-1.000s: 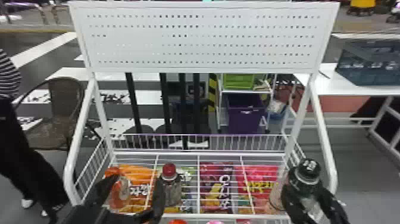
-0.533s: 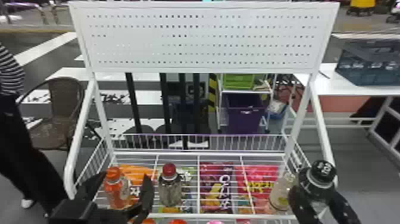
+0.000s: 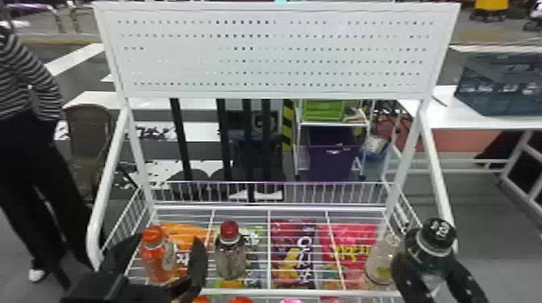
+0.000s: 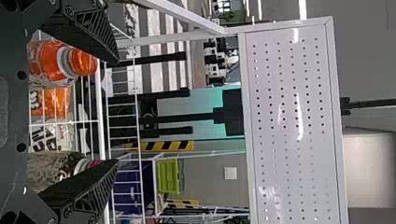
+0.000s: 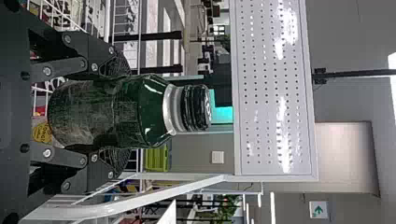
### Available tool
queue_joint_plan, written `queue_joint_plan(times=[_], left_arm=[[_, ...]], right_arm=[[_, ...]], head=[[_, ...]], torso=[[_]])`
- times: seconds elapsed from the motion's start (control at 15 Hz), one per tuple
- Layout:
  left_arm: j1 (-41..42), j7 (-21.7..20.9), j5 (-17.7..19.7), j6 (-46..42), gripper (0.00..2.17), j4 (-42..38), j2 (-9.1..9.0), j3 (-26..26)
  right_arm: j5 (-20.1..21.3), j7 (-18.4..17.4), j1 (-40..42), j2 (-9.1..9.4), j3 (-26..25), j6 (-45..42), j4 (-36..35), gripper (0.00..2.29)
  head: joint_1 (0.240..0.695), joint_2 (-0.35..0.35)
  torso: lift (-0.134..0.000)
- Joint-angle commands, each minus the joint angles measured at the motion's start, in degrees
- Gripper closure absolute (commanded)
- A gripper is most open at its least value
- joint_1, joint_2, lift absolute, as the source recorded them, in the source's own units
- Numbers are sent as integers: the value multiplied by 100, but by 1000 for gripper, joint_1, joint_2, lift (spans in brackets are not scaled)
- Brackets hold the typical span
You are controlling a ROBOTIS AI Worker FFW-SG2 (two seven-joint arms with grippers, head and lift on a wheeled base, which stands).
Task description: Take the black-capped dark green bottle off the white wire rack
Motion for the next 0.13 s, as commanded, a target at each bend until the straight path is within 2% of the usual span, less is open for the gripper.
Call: queue_joint_plan(times=[0.0, 0.07], left_arm=[[10, 0, 0, 0, 140, -30, 0, -8], [19, 0, 0, 0, 140, -38, 0, 1]], right_arm=[[0, 0, 36, -7, -9, -17, -16, 1663], [0, 0, 53, -7, -17, -17, -25, 1663]], head=[[499, 0], [499, 0]], torso=[[0], [0]])
